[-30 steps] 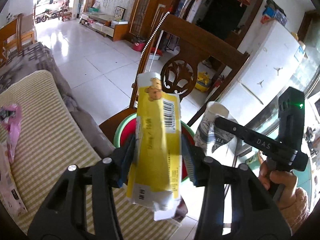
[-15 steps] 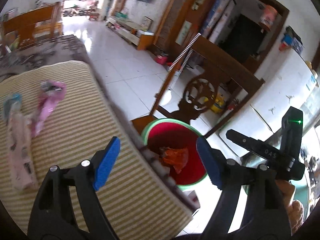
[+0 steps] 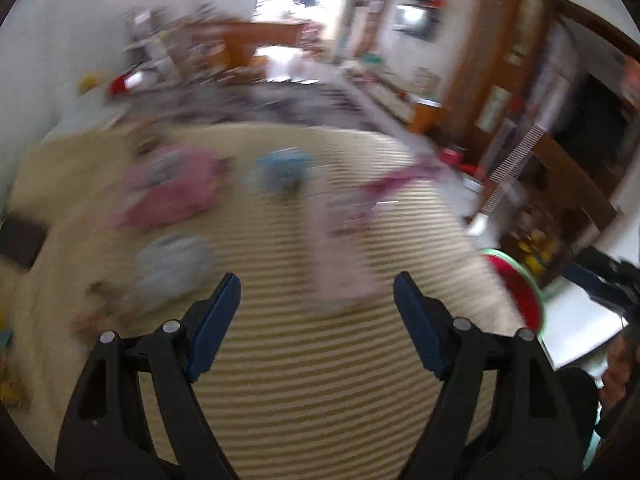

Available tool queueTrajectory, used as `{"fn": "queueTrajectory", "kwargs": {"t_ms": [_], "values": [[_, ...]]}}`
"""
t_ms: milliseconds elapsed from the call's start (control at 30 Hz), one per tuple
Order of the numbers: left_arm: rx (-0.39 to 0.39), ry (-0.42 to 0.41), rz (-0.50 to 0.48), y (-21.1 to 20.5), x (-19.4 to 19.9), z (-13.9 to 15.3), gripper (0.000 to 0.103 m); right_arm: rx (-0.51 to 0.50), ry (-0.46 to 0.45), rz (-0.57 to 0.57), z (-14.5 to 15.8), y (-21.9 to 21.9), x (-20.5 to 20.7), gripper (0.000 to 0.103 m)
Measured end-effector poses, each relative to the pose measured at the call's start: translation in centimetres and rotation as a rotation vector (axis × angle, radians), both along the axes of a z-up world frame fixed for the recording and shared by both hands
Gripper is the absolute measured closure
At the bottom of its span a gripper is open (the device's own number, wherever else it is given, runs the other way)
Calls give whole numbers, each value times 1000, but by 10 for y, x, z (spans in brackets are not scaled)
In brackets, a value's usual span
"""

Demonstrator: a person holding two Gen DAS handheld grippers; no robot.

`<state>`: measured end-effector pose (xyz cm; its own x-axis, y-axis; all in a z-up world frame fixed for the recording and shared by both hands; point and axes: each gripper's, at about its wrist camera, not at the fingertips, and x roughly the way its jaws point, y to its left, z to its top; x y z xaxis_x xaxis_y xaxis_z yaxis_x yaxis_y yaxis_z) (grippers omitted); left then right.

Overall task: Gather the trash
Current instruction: 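Grasp the crumpled brown paper with the left tool while the right tool reaches the pink wrapper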

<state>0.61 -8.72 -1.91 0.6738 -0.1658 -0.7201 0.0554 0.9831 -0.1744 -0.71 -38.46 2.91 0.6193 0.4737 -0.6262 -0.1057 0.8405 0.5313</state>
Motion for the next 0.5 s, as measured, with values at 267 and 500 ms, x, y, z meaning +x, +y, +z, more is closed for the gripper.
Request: {"fn": "queueTrajectory", "kwargs": {"t_ms": [267, 500], "values": [[-8, 107, 227, 124, -8, -36, 27, -144, 15, -12, -2, 36, 1, 35], [-74, 187, 265, 142, 8, -73, 34, -201, 72, -50, -12, 38, 7, 35]]}}
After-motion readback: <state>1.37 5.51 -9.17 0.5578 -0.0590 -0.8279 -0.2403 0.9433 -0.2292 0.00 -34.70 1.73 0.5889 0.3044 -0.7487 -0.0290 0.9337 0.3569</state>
